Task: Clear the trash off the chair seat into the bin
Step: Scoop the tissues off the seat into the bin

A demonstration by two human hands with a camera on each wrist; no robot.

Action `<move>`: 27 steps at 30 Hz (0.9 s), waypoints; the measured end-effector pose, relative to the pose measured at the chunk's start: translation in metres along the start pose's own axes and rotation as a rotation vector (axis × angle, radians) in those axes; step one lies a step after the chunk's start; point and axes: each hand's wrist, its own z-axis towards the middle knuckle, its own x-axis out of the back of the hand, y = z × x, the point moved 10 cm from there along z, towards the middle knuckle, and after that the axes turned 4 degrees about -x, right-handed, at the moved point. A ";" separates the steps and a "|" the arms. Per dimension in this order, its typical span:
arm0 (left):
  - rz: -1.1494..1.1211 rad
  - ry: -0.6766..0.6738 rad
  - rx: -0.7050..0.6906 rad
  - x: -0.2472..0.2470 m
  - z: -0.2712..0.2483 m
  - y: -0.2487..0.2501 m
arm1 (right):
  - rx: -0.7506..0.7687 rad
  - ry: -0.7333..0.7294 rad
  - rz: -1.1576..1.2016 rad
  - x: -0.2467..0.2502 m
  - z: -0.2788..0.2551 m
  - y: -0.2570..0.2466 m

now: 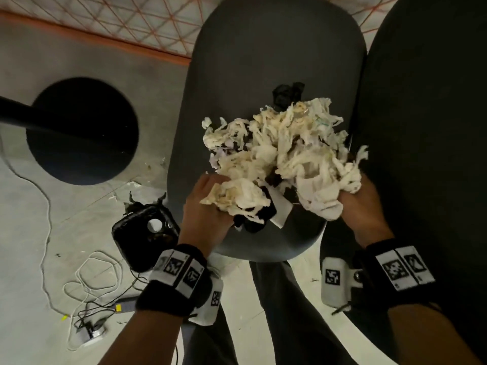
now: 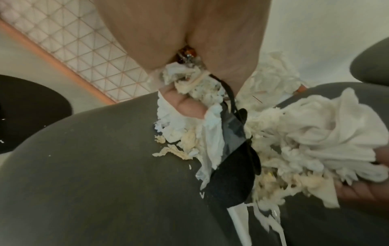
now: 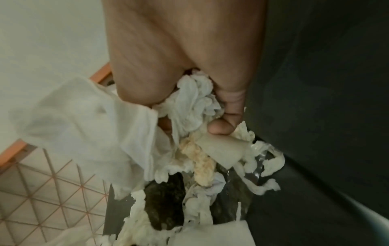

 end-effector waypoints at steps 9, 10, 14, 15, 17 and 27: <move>0.074 -0.302 0.264 -0.057 -0.014 -0.041 | 0.172 -0.260 -0.236 -0.093 -0.023 0.027; 0.084 -0.404 0.272 -0.070 -0.014 -0.043 | 0.118 -0.305 -0.302 -0.111 -0.021 0.042; 0.196 -0.709 0.243 -0.108 -0.021 -0.042 | 0.031 -0.245 -0.571 -0.139 -0.020 0.060; 0.246 -0.741 0.224 -0.113 -0.022 -0.041 | 0.060 -0.211 -0.591 -0.138 -0.019 0.057; 0.298 -0.749 0.204 -0.116 -0.020 -0.042 | 0.065 -0.214 -0.588 -0.136 -0.014 0.057; 0.068 -0.390 -0.021 -0.082 -0.002 -0.009 | 0.207 -0.412 -0.248 -0.115 -0.010 0.019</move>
